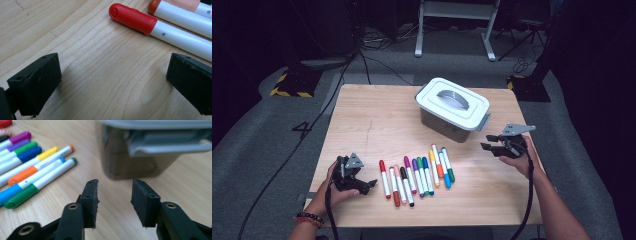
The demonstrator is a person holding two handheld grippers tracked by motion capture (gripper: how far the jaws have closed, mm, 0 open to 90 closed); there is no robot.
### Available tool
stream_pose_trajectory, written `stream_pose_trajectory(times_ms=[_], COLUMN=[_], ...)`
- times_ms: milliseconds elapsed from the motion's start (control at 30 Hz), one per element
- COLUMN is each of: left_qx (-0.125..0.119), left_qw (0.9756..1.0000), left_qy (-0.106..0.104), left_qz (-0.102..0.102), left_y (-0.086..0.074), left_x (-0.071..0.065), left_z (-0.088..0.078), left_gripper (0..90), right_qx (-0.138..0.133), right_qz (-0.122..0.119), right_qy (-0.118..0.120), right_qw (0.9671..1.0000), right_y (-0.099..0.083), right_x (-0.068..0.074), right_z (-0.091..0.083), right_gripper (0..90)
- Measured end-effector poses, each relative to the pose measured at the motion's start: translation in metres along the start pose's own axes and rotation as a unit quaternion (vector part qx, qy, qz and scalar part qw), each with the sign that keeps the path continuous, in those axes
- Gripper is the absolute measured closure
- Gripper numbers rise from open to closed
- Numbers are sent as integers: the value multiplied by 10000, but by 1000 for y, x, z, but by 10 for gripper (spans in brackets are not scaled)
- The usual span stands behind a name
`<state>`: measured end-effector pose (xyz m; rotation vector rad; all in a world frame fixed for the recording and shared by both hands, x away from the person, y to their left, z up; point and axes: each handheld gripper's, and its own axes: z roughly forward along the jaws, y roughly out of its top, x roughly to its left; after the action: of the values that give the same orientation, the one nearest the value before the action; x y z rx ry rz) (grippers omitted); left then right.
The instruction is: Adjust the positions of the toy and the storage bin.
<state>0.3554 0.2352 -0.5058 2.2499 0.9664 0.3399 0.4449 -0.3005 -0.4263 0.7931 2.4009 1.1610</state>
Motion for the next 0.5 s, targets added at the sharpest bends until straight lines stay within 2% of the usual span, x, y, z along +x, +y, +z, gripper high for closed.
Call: stream_pose_trajectory(times_ms=[100,233,267,300,400,433,500], left_qx=[-3,-5,-4,-4,-3,3,-5], left_qw=[10000,10000,10000,10000,10000,10000,10000], left_qy=[3,0,3,2,4,-2,0], left_qz=[20,20,19,20,21,13,21], left_y=[0,0,0,0,0,0,0], left_x=[0,0,0,0,0,0,0], left_z=[0,0,0,0,0,0,0], left_gripper=[0,0,0,0,0,0,0], right_qx=[-129,-384,-482,-482,-500,-429,-428], right_qz=[10,-66,-93,-93,-217,-347,-366], right_qy=[-184,-273,-275,-275,-265,-271,-259], right_qw=[9997,9989,9984,9984,9982,9981,9981], right_y=[11,42,62,62,89,103,109], right_x=[-11,-19,-21,-21,-20,-18,-17], right_z=[-12,-19,-18,-18,-8,2,6], right_gripper=[508,459,451,451,426,424,424])
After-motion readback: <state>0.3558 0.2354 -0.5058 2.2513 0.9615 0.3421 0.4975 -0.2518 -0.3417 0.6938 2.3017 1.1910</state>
